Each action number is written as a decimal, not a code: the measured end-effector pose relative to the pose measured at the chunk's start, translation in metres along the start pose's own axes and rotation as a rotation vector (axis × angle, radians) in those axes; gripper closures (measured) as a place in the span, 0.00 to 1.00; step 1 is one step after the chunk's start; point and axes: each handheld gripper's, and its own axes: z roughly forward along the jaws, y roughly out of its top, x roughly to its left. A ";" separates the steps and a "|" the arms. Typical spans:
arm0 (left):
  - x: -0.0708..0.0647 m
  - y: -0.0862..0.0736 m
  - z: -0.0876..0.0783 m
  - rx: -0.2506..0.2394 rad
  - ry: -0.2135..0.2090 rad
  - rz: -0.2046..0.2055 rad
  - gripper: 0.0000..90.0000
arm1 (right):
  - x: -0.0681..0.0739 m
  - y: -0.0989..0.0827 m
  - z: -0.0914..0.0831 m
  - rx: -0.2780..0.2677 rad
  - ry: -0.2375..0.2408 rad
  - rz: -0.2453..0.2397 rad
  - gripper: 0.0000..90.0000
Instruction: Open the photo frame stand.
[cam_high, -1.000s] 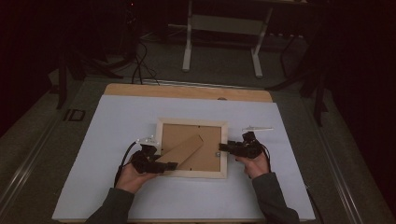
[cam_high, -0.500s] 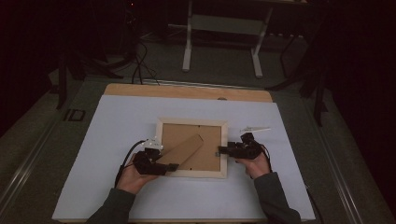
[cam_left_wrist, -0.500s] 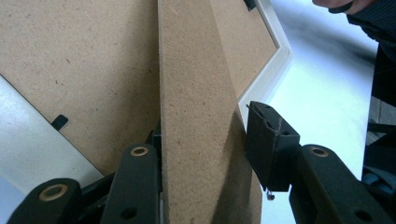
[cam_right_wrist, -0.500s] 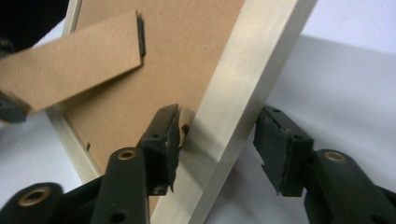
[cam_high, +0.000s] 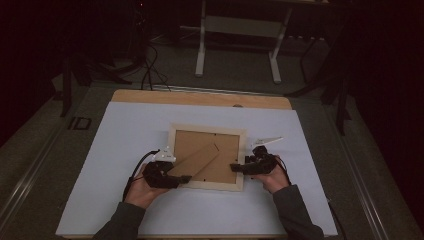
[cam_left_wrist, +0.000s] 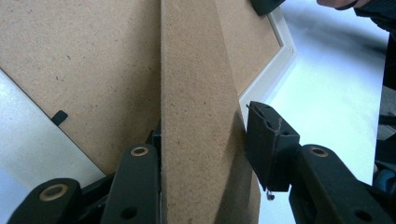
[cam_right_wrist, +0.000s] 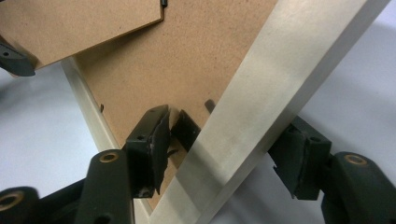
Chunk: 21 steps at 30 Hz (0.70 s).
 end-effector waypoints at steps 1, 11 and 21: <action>0.000 0.000 0.000 -0.001 0.001 0.001 0.65 | 0.000 0.000 0.000 -0.002 0.003 0.000 0.46; -0.001 0.002 -0.003 -0.017 0.018 0.016 0.66 | 0.005 0.003 -0.002 -0.027 -0.030 -0.017 0.48; -0.004 0.004 -0.003 -0.019 0.031 0.032 0.67 | 0.012 0.006 -0.004 -0.080 -0.097 -0.063 0.50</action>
